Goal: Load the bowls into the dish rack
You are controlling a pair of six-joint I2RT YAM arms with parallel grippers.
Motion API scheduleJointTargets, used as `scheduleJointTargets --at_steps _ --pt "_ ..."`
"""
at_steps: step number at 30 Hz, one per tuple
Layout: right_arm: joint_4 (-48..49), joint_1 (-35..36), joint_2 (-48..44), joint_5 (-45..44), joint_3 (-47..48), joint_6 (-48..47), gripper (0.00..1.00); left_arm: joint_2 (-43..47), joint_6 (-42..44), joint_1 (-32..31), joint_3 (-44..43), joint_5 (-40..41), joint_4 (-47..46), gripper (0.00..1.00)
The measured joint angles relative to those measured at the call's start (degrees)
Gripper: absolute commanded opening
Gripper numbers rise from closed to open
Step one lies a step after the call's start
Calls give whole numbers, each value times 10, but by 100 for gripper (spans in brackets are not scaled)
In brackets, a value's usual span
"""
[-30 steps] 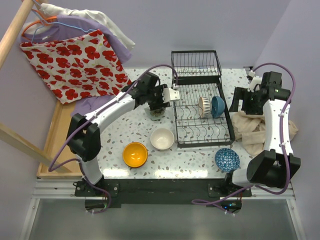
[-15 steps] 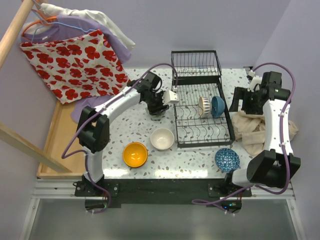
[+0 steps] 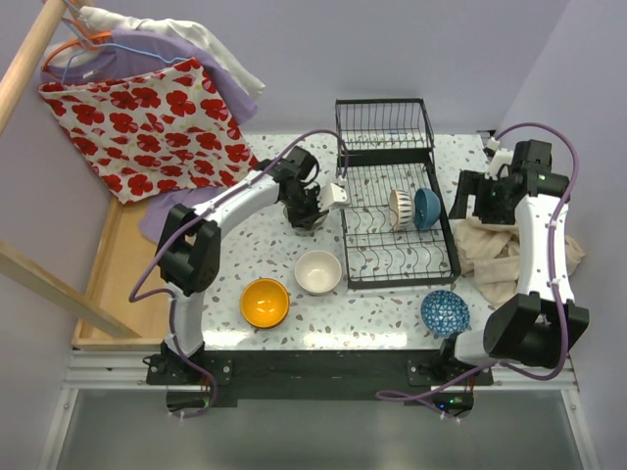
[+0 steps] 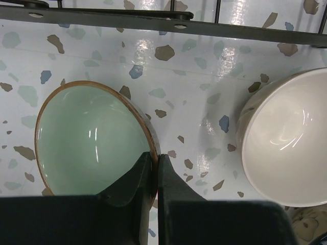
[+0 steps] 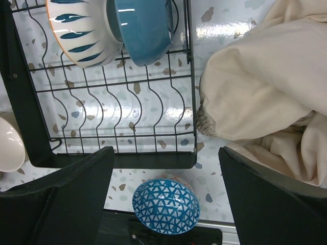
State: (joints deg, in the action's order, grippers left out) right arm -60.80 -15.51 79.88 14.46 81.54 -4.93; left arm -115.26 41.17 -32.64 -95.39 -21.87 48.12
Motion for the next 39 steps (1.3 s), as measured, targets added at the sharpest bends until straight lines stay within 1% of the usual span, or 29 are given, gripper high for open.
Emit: scheduleJointTargets --at_steps 10,12,14,16,18,20,23,24,26,29,31,34,39 --pt "0 0 -14 0 -12 0 87 0 -9 0 -20 6 21 0" --pt "0 0 -21 0 -13 0 87 0 -19 -2 -55 10 45 0" --pt "0 0 -24 0 -15 0 87 0 -38 -5 -116 12 61 0" --pt "0 0 -26 0 -17 0 87 5 -62 -9 -163 6 40 0" --pt "-1 0 -26 -1 -19 0 87 30 -108 -14 -161 -12 -34 0" --pt "-3 0 -26 -3 -19 -1 87 77 -183 -16 -100 -38 -135 0" --pt "-12 0 -25 -16 -19 -10 87 172 -337 -21 85 -81 -365 0" --pt "-16 0 -23 -20 -18 -14 87 190 -389 -24 137 -88 -435 0" --pt "-21 0 -20 -33 -16 -22 87 199 -494 -32 216 -95 -569 0" --pt "-29 0 -17 -51 -7 -33 87 150 -639 -45 253 -94 -717 0" --pt "-33 0 -18 -64 -3 -39 87 113 -715 -52 257 -83 -784 0" --pt "-37 0 -18 -84 -1 -46 87 66 -816 -59 256 -57 -851 0" --pt "-43 0 -21 -112 -2 -56 87 16 -936 -59 242 -7 -878 0"
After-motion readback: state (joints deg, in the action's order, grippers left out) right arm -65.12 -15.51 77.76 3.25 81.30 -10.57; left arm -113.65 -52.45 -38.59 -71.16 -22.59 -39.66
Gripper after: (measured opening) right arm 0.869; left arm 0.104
